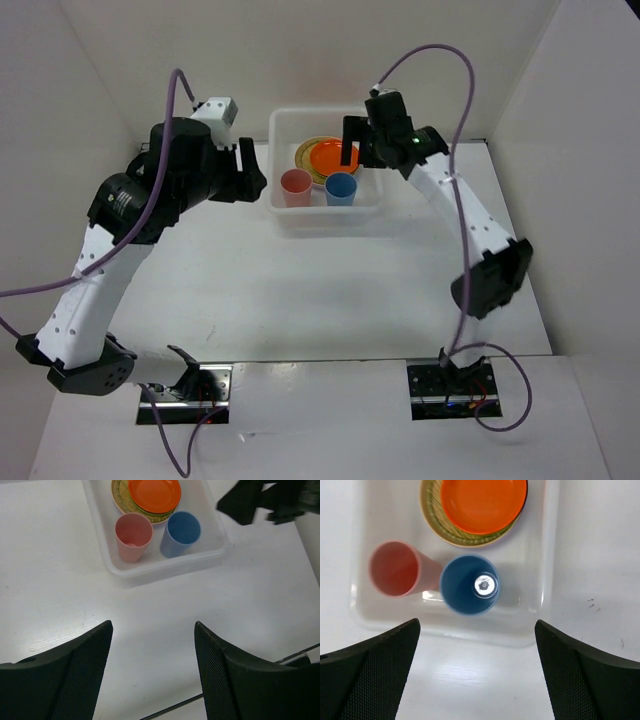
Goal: Place the mixed dishes into the plastic bin
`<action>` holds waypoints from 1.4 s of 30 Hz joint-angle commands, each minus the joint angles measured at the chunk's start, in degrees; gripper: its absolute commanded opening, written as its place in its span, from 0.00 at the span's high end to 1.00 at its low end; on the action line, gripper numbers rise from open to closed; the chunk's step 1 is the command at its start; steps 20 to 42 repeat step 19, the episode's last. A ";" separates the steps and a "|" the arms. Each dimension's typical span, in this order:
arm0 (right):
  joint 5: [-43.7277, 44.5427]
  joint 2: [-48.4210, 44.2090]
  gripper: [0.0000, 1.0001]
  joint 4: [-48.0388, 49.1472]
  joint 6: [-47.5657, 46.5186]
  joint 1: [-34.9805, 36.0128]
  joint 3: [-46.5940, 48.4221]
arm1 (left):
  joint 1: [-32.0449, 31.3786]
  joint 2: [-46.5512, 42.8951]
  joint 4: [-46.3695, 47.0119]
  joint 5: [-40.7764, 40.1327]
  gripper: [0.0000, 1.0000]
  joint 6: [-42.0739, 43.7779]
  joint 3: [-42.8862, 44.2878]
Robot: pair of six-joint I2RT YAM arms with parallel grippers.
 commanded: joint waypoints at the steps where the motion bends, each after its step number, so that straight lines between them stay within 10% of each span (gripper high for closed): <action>1: 6.94 -15.47 0.00 6.84 3.12 2.67 -6.14 | 0.86 -1.06 4.90 2.12 0.26 0.00 -3.41; 12: 1.14 -34.22 0.00 18.81 8.92 2.67 -34.37 | 0.87 -2.29 7.28 3.36 0.26 -0.53 -7.98; 42: -5.80 -36.41 0.00 20.57 6.72 1.62 -38.76 | 0.87 -2.29 7.80 3.88 0.26 -1.06 -9.04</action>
